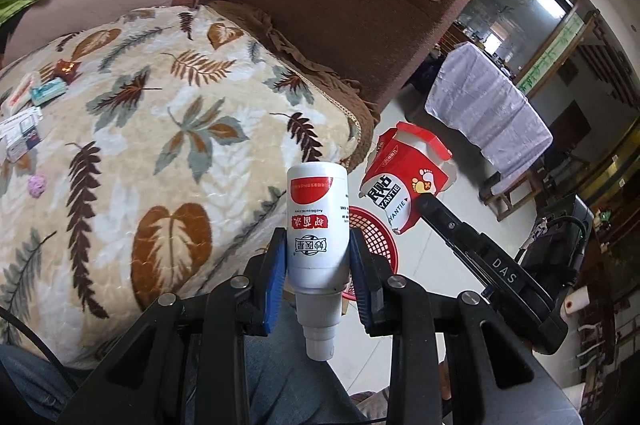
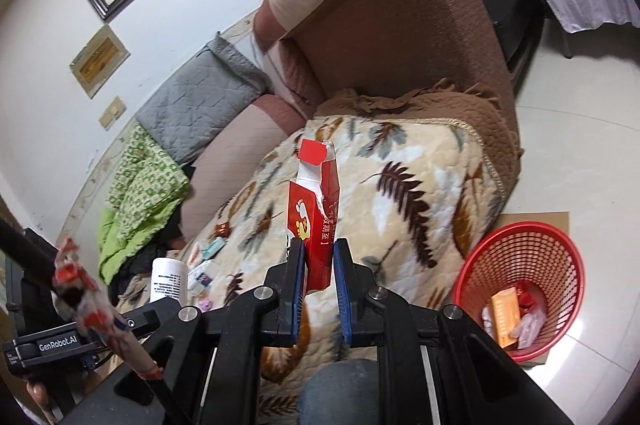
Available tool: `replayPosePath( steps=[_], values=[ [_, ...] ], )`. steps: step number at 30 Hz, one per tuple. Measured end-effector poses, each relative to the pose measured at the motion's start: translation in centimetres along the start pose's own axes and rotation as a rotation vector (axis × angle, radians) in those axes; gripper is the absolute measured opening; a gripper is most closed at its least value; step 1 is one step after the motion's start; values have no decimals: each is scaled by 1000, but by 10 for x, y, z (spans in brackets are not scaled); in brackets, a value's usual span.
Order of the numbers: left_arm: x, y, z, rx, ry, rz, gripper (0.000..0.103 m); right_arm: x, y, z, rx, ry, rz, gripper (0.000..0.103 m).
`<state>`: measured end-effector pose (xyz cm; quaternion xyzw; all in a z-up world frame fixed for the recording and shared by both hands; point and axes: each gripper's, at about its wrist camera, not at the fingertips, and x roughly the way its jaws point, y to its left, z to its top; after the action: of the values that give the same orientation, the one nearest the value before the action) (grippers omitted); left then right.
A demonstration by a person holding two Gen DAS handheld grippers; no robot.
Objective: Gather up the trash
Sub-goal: 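Carry the red packet and white bottle off the blanket over the red basket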
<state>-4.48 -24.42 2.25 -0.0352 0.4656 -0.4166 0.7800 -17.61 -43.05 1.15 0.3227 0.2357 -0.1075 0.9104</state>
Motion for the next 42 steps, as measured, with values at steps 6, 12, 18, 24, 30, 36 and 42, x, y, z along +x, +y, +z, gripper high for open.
replayPosePath(
  steps=[6, 12, 18, 24, 30, 36, 42],
  values=[
    [17, -6, 6, 16, 25, -25, 29, 3, -8, 5, 6, 0, -49, 16],
    [32, -14, 5, 34, 52, -39, 29, 4, -18, 6, 29, 6, -78, 16],
    [44, -18, -1, 44, 85, -53, 29, -1, -23, 6, 37, -3, -107, 16],
    [50, -22, -3, 55, 99, -64, 29, 0, -25, 6, 41, 0, -135, 16],
    [56, -23, -5, 55, 120, -68, 29, 1, -26, 7, 54, 2, -153, 16],
    [56, -25, -6, 64, 113, -60, 29, -4, -28, 7, 58, -10, -148, 16],
    [60, -37, -9, 80, 121, -66, 29, -17, -36, 4, 79, -22, -168, 16]
  ],
)
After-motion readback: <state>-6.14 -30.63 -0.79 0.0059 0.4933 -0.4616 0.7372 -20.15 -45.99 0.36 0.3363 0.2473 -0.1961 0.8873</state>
